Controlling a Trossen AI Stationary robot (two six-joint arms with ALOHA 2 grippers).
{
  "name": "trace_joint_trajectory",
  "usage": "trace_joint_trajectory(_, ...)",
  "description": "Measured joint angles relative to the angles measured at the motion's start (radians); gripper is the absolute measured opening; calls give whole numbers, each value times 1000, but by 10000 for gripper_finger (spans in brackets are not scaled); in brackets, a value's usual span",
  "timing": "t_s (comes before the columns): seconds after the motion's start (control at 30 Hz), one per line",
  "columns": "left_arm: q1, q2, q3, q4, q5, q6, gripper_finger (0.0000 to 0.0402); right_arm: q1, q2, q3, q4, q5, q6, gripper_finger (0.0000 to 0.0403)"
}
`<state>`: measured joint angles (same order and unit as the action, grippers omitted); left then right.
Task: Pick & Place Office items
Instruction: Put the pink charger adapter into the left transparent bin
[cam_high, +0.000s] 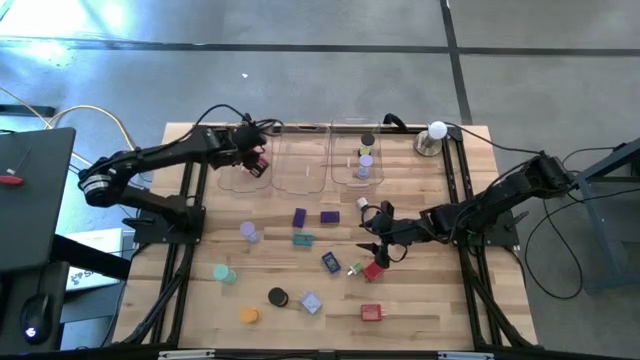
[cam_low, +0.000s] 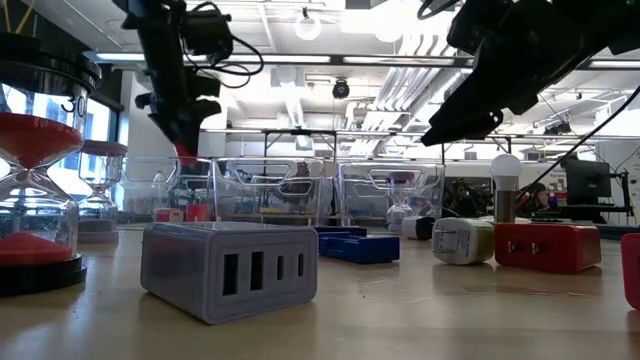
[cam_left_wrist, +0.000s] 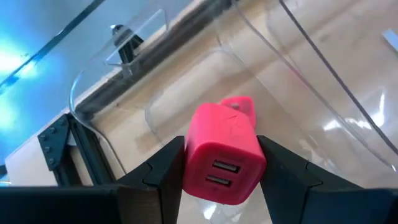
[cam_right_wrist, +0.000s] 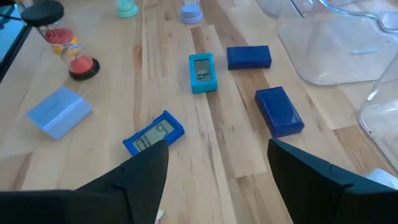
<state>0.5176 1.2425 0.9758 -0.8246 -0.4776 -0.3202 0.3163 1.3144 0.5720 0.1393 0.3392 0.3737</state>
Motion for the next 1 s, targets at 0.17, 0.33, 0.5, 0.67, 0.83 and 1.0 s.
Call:
trace_joint_trajectory(0.17,79,0,-48,94,4,25,161,0,0,0,-3,2,-2,264)
trace_joint_trajectory(0.33,157,0,-81,103,38,9,162,0,0,0,-3,1,-3,262)
trace_joint_trajectory(0.5,199,0,-129,188,92,7,180,0,0,0,-7,-1,-3,262)
trace_joint_trajectory(0.67,221,0,-183,282,118,5,177,0,0,0,-9,-1,-3,262)
trace_joint_trajectory(0.83,221,0,-202,309,112,24,177,0,0,0,-9,-1,-3,262)
trace_joint_trajectory(1.0,218,0,-202,309,112,8,178,0,0,0,-9,-1,-3,262)
